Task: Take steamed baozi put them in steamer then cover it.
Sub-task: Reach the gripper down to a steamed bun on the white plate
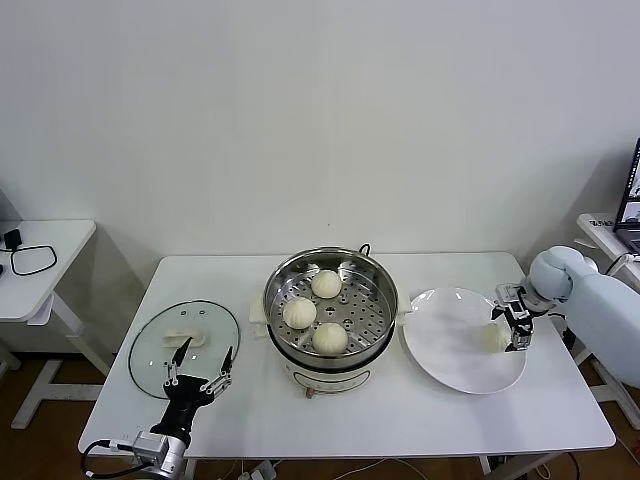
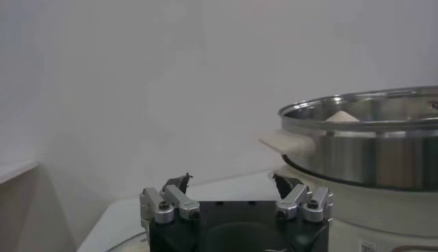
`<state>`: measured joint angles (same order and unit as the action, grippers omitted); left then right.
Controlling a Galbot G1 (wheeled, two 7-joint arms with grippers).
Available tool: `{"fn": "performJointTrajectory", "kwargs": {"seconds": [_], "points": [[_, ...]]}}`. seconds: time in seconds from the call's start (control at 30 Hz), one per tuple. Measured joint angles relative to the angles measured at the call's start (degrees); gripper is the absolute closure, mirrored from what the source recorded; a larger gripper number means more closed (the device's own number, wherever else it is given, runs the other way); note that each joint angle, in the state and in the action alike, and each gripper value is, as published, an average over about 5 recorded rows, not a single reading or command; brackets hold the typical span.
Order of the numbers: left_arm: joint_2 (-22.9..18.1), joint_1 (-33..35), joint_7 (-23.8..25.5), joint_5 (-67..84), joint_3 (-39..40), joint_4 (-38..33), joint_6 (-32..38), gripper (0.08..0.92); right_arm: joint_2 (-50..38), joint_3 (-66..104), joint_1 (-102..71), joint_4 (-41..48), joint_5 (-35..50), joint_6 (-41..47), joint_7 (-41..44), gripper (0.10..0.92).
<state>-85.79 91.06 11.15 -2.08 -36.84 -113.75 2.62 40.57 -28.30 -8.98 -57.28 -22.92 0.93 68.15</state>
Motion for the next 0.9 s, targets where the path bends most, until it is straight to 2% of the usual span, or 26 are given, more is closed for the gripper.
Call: {"fn": "performJointTrajectory", "kwargs": {"seconds": [0.47, 0.67, 0.9], "points": [[0.1, -0.1, 0.0, 0.0, -0.1, 0.3, 0.0, 0.177, 2.0, 1.1, -0.9, 2.2, -1.6, -0.4, -0.3, 0.212], [0.1, -0.1, 0.0, -0.1, 0.2, 0.4, 0.0, 0.177, 2.0, 1.4, -1.1, 2.2, -1.8, -0.5, -0.3, 0.335], [0.1, -0.2, 0.0, -0.1, 0.6, 0.4, 0.1, 0.177, 1.4, 1.3, -0.9, 1.5, -1.3, -0.4, -0.1, 0.363]]}}
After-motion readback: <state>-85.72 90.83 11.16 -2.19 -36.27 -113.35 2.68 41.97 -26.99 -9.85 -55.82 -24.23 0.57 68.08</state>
